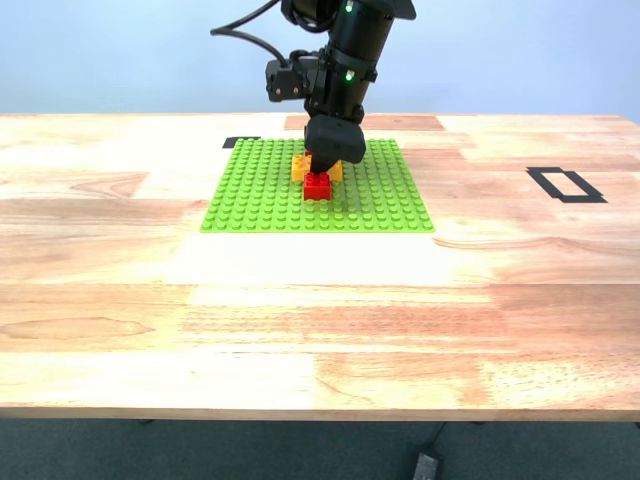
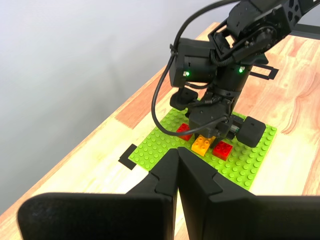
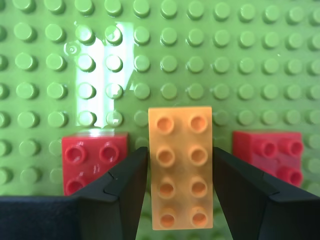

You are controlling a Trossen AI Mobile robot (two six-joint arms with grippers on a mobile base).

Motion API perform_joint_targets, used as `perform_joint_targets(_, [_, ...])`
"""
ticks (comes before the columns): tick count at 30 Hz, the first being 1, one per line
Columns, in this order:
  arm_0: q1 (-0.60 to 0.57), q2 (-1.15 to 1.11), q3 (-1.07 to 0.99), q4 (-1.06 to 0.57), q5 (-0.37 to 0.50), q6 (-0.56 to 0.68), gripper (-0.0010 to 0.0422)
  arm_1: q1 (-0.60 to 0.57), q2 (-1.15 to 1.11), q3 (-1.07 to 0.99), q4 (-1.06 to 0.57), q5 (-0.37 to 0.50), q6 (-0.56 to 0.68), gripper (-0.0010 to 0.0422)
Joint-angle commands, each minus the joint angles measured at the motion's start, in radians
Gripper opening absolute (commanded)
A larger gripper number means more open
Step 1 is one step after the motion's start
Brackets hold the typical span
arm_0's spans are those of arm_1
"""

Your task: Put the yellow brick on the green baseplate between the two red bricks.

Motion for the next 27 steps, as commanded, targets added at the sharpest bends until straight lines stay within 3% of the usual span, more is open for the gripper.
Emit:
perform_joint_targets(1, [0.0,0.0,0.0,0.005,0.0,0.0,0.0,0.001,0.0,-0.01,0.002,0.005,-0.001,0.0177])
perform_joint_targets(22, [0.0,0.0,0.001,0.003,0.0,0.0,0.0,-0.002,-0.072,0.05,-0.036,0.027,0.023,0.0179])
perform_joint_targets(27, [0.0,0.0,0.0,0.004,0.0,0.0,0.0,-0.01,-0.074,0.048,-0.037,0.026,0.041,0.0158])
